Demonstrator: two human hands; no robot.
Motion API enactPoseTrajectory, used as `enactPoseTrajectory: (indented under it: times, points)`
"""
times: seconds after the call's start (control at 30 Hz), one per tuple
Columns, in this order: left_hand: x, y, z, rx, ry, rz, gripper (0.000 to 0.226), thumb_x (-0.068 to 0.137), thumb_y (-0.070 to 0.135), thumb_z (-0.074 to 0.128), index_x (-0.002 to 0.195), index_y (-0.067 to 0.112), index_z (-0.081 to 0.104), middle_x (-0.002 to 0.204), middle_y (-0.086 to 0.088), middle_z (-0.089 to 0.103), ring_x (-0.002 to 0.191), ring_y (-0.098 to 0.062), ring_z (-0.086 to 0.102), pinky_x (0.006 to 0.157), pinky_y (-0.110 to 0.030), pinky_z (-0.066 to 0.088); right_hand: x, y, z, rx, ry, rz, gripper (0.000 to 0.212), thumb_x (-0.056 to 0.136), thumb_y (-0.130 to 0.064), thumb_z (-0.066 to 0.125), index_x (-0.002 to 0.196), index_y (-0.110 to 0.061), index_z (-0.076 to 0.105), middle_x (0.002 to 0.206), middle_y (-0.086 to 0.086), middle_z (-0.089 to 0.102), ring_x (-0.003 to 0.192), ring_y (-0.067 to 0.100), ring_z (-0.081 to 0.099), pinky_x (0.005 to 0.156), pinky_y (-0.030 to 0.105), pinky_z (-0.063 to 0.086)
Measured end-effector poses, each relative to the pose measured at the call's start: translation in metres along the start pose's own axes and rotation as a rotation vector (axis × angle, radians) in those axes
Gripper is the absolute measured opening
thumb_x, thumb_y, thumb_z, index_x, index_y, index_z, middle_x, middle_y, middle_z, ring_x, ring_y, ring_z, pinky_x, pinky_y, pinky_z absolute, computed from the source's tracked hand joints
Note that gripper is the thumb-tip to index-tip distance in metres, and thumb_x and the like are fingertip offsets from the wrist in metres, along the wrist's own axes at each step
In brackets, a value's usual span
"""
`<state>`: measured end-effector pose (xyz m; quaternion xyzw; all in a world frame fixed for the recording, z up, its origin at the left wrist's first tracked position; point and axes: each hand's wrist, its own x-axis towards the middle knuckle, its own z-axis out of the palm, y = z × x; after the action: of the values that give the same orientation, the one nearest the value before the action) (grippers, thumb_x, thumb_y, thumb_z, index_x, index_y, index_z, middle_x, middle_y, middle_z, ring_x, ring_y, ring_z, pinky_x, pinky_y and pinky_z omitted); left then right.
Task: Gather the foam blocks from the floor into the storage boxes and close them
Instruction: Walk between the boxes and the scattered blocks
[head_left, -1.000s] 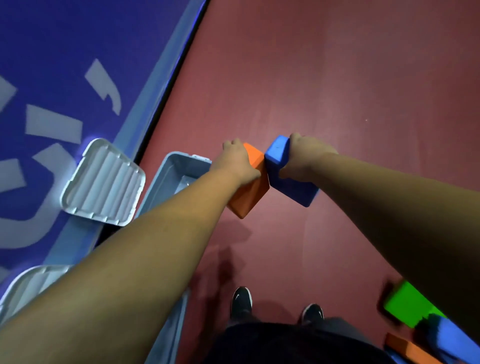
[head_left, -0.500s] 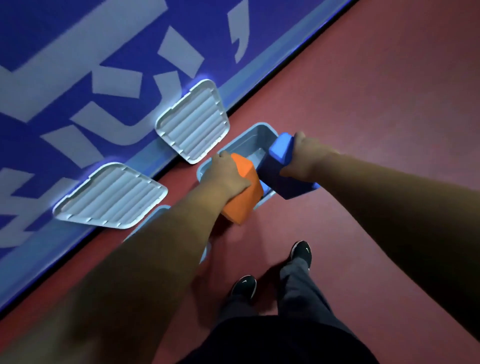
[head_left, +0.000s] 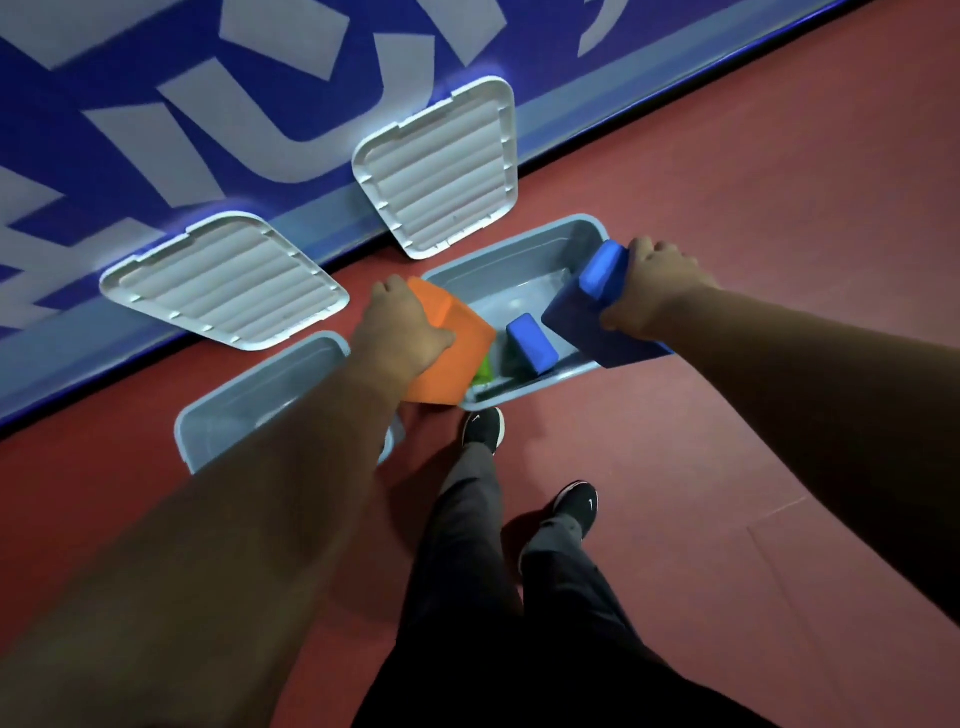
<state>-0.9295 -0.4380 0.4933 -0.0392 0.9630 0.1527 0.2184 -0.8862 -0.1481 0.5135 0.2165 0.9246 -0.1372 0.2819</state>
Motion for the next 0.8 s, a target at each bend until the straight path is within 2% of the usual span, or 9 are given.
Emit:
enactPoseTrajectory:
  times: [0.23, 0.37, 0.53, 0.63, 0.8]
  points:
    - [0.076, 0.000, 0.039, -0.008, -0.097, 0.015, 0.083, 0.070, 0.038, 0.086, 0.133, 0.006, 0.044, 0.136, -0.013, 0.047, 0.121, -0.037, 0.057, 0.101, -0.049, 0.051, 0.061, -0.017, 0.017, -0.024, -0.016, 0.017, 0.086, 0.073, -0.042, 0.080, 0.143, -0.014, 0.037, 0.136, 0.016, 0.050, 0.126, 0.043, 0.050, 0.102, 0.049, 0.043]
    - [0.121, -0.003, 0.062, 0.016, -0.100, 0.052, 0.084, 0.067, 0.042, 0.087, 0.132, 0.008, 0.044, 0.136, -0.013, 0.049, 0.120, -0.036, 0.059, 0.100, -0.048, 0.052, 0.102, -0.032, 0.031, -0.028, -0.022, 0.060, 0.084, 0.073, -0.041, 0.081, 0.137, -0.011, 0.037, 0.133, 0.017, 0.054, 0.124, 0.042, 0.051, 0.099, 0.047, 0.043]
    - [0.172, -0.009, 0.081, 0.111, -0.087, 0.173, 0.087, 0.070, 0.068, 0.071, 0.128, 0.008, 0.046, 0.128, -0.013, 0.051, 0.117, -0.036, 0.059, 0.094, -0.050, 0.053, 0.158, -0.057, 0.049, -0.053, -0.049, 0.072, 0.083, 0.076, -0.040, 0.079, 0.142, -0.015, 0.036, 0.138, 0.014, 0.052, 0.127, 0.040, 0.048, 0.100, 0.047, 0.040]
    - [0.207, -0.013, 0.096, 0.158, -0.045, 0.203, 0.082, 0.070, 0.061, 0.083, 0.123, 0.010, 0.047, 0.123, -0.011, 0.052, 0.113, -0.036, 0.060, 0.090, -0.049, 0.054, 0.191, -0.068, 0.061, -0.043, -0.037, 0.070, 0.084, 0.077, -0.039, 0.077, 0.146, -0.019, 0.033, 0.139, 0.013, 0.050, 0.129, 0.040, 0.046, 0.103, 0.048, 0.039]
    - [0.256, -0.011, 0.129, 0.186, -0.080, 0.199, 0.080, 0.070, 0.052, 0.088, 0.126, 0.011, 0.048, 0.126, -0.011, 0.052, 0.116, -0.035, 0.058, 0.090, -0.048, 0.051, 0.250, -0.077, 0.088, -0.049, -0.035, 0.030, 0.076, 0.077, -0.039, 0.075, 0.141, -0.022, 0.037, 0.138, 0.014, 0.048, 0.130, 0.040, 0.045, 0.107, 0.050, 0.037]
